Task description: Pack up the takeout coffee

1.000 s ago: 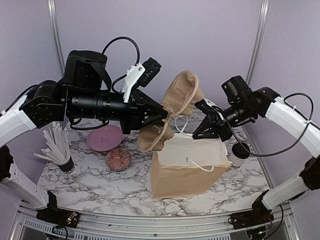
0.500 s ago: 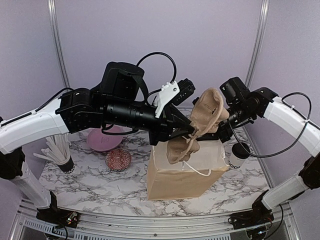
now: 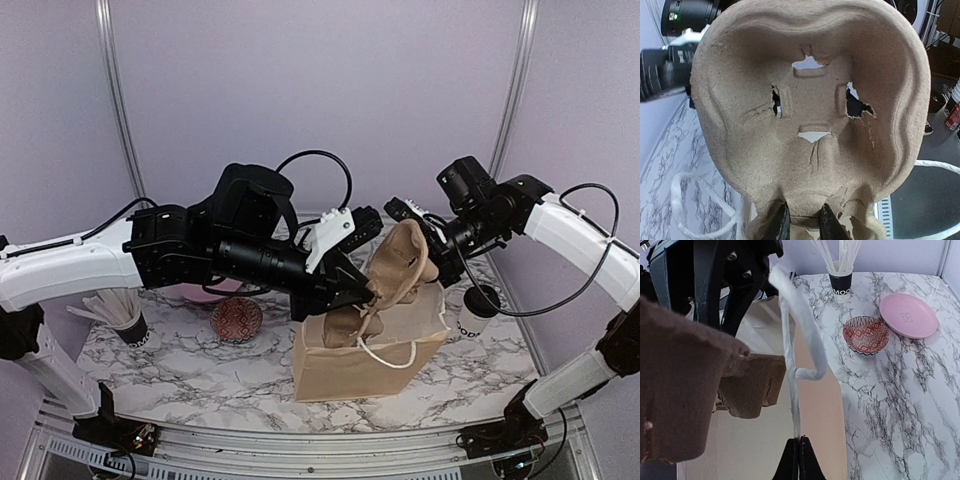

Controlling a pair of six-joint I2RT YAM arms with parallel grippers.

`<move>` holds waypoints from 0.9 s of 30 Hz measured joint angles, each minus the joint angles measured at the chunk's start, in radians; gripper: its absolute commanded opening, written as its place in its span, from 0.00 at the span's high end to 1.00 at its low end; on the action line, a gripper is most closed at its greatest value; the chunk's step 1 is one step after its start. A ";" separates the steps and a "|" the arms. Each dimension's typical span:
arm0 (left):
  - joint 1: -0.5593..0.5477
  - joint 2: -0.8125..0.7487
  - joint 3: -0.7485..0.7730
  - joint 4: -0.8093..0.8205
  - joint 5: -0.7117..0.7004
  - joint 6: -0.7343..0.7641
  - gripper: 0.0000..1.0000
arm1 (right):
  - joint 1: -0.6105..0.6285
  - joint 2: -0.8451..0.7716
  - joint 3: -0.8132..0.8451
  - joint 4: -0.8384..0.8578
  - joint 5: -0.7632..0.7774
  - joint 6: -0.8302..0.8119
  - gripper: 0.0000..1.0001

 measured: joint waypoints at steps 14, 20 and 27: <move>0.000 -0.018 0.029 -0.127 -0.033 -0.042 0.79 | 0.000 0.040 0.039 -0.005 -0.012 0.018 0.80; -0.008 0.066 0.122 -0.264 -0.073 -0.060 0.78 | -0.010 0.040 0.117 -0.023 0.003 0.042 0.58; -0.018 0.124 0.205 -0.409 -0.124 -0.103 0.79 | -0.142 0.033 0.223 -0.072 -0.019 0.020 0.53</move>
